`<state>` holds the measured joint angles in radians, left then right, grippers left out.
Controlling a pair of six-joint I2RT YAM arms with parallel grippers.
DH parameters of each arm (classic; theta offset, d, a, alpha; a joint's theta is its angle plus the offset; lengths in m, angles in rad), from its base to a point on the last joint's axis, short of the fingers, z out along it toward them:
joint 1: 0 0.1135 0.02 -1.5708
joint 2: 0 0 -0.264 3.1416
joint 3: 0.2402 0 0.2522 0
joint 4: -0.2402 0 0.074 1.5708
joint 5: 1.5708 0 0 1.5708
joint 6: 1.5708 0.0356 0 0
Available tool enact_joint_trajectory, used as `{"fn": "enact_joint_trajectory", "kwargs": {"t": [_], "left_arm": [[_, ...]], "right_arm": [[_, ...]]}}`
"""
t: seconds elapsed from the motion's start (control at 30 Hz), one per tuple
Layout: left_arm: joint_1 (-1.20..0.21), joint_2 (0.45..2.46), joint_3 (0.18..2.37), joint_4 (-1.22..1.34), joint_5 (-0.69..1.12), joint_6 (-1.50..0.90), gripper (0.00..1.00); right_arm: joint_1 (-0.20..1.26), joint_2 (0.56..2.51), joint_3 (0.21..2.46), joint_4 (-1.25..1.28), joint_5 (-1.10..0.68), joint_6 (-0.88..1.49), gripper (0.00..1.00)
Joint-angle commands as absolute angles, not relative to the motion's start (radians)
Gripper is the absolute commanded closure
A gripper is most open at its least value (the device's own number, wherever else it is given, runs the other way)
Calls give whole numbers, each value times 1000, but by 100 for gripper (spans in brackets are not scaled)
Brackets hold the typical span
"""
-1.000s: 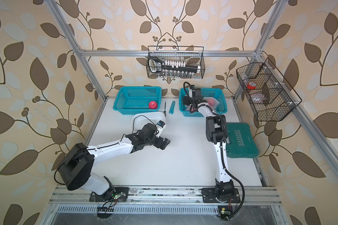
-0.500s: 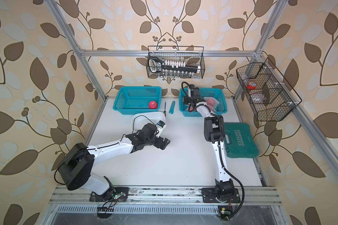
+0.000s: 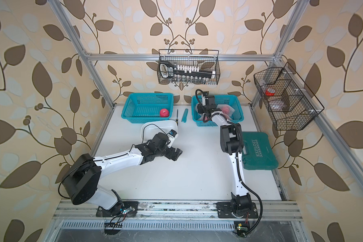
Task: Remove foam nets from apples
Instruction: Pick up the apple from the basket.
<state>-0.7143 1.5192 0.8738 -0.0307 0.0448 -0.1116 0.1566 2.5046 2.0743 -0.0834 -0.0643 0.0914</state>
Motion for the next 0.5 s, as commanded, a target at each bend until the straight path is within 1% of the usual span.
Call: {"fn": "enact_joint_trajectory", "kwargs": {"t": [0.0, 0.47], "left_arm": [[-720, 1488, 896, -37, 19, -103, 1], [-720, 1486, 918, -49, 10, -98, 1]], "right_arm": [[155, 2455, 2019, -70, -126, 120, 50], [119, 2305, 1888, -5, -191, 159, 50]]}}
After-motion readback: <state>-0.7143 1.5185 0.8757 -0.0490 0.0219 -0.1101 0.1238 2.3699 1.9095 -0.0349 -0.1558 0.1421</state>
